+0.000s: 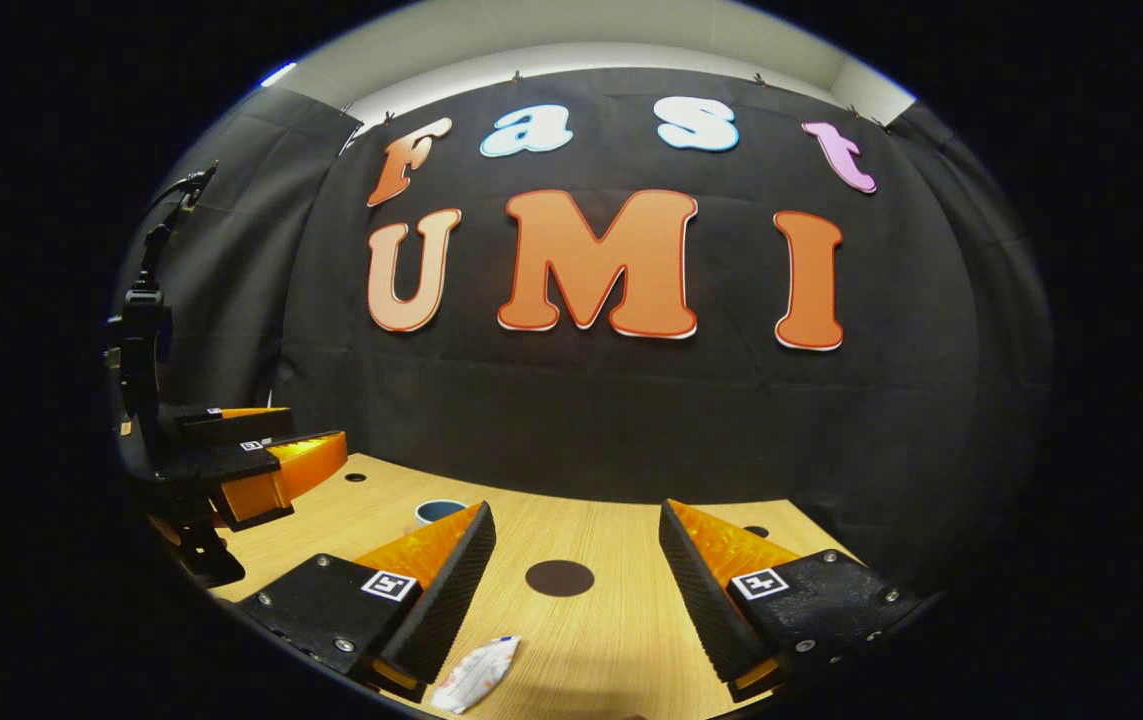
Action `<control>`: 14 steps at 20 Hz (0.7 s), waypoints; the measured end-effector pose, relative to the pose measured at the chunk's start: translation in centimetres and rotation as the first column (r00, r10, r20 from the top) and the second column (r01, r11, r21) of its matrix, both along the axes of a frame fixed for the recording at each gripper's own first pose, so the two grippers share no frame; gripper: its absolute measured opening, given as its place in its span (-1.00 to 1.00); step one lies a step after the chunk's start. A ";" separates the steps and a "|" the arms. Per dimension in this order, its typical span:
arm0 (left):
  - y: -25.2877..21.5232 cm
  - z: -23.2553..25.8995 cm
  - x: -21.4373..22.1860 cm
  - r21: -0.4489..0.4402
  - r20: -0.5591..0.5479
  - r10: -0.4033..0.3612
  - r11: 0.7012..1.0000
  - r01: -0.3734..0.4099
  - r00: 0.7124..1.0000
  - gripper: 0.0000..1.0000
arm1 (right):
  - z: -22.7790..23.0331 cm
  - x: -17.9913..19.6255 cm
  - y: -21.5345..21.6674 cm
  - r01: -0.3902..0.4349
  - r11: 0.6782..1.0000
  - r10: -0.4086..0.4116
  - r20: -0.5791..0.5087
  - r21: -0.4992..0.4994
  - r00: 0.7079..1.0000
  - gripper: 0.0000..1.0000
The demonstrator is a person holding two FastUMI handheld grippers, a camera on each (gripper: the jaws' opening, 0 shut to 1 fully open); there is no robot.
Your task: Put the toothbrush and toothpaste on the desktop into the cup, then pick up the cup and place it on the coaster on the desktop.
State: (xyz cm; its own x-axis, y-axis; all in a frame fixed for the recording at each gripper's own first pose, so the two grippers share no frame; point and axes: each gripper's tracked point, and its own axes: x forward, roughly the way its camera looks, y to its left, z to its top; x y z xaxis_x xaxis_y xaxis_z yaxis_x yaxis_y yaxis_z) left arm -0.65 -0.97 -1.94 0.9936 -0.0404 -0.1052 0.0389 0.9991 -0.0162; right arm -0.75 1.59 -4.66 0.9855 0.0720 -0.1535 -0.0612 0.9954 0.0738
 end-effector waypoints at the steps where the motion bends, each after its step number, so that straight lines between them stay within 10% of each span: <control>1: -0.1 -0.5 -0.3 -0.002 -0.022 -0.002 1.000 0.002 1.000 0.96 | -0.8 0.0 0.2 -0.009 1.000 0.009 -0.024 0.008 1.000 0.96; 14: -1.1 -6.7 -5.6 -0.004 -0.345 -0.122 0.992 0.128 0.931 0.96 | -10.2 -2.3 4.8 -0.129 0.989 0.146 -0.292 0.077 0.945 0.94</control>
State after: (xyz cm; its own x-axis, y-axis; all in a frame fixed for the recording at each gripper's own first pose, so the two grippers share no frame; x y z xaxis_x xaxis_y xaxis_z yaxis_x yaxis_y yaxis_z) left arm -6.27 -2.09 -8.61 0.8835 -0.1566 -0.4415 0.1587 0.9868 -0.0324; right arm -3.08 6.42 -14.89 0.8763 0.2206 -0.4283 -0.1645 0.9726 0.1644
